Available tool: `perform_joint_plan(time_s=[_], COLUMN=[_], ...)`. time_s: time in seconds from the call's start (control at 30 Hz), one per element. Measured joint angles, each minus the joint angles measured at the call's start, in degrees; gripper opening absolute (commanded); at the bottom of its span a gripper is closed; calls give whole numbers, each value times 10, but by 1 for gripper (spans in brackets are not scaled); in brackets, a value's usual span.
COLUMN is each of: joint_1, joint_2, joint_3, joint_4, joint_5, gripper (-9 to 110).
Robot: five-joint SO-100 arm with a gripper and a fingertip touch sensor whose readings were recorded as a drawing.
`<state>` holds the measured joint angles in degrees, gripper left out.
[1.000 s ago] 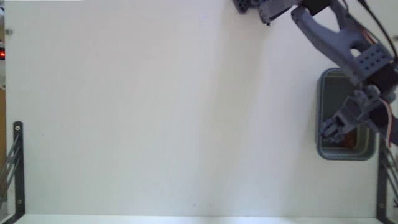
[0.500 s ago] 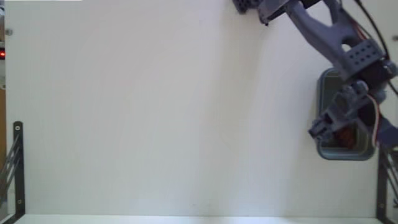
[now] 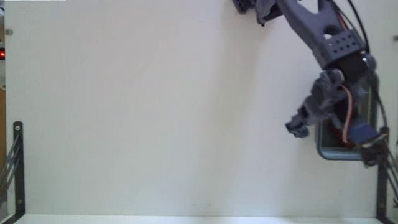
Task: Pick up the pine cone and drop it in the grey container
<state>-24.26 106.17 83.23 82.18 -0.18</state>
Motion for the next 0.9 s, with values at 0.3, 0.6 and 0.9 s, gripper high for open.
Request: perform_joint_plan(time_s=[0.3,0.6,0.9], joint_1=[60,113,163], joint_2=[77,153,223], joint_3=[78,151,216], joint_4=[0,0,0], joint_5=[0,0,-1], gripper=[110,110,110])
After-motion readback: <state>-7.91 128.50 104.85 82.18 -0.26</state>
